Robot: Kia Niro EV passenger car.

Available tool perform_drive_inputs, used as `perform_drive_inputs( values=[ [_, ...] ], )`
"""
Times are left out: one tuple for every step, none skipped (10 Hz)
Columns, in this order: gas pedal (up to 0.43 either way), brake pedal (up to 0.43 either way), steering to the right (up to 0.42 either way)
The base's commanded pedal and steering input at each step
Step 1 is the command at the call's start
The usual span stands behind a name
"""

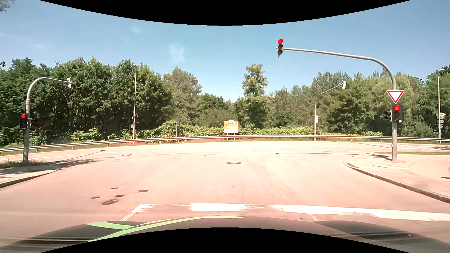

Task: Follow the waypoints while adhering to traffic rules and regulations

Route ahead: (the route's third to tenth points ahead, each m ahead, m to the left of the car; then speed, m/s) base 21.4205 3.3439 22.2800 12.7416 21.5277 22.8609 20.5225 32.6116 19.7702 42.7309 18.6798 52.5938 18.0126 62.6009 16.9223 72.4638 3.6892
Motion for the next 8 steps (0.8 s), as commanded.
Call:
perform_drive_inputs(
  values=[
    [0.000,0.293,-0.019],
    [0.000,0.293,-0.020],
    [0.000,0.299,-0.022],
    [0.000,0.299,-0.023],
    [0.000,0.293,-0.022],
    [0.000,0.293,-0.019],
    [0.000,0.293,-0.018],
    [0.000,0.293,-0.018]
  ],
)
